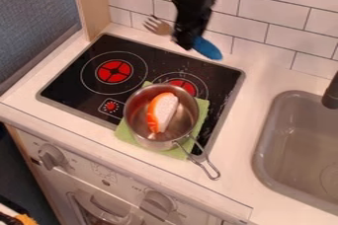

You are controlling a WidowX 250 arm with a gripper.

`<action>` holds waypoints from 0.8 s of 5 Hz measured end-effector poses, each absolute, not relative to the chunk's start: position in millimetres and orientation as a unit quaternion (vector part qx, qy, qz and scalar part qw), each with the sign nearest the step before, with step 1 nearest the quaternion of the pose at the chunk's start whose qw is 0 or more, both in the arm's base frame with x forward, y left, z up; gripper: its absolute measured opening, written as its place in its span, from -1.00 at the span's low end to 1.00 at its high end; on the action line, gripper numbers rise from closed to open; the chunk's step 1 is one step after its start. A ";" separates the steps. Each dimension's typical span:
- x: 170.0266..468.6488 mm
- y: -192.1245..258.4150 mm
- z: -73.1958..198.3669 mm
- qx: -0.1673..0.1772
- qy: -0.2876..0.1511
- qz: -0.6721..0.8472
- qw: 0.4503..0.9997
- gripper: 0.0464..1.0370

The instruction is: Moved the fork in the top right corner of the stove

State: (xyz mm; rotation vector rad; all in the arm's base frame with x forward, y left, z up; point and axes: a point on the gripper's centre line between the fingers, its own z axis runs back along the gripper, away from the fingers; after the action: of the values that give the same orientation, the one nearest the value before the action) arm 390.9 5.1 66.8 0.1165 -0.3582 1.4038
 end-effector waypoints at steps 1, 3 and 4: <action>399.1 -5.1 49.0 0.051 -0.152 0.629 0.760 -0.35; 401.1 -11.5 20.3 0.059 -0.136 0.624 0.767 -0.35; 402.7 -15.3 17.4 0.061 -0.139 0.606 0.781 -0.26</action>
State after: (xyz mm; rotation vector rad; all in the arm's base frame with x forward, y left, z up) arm 402.7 -15.3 17.4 0.1307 -0.2996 1.3079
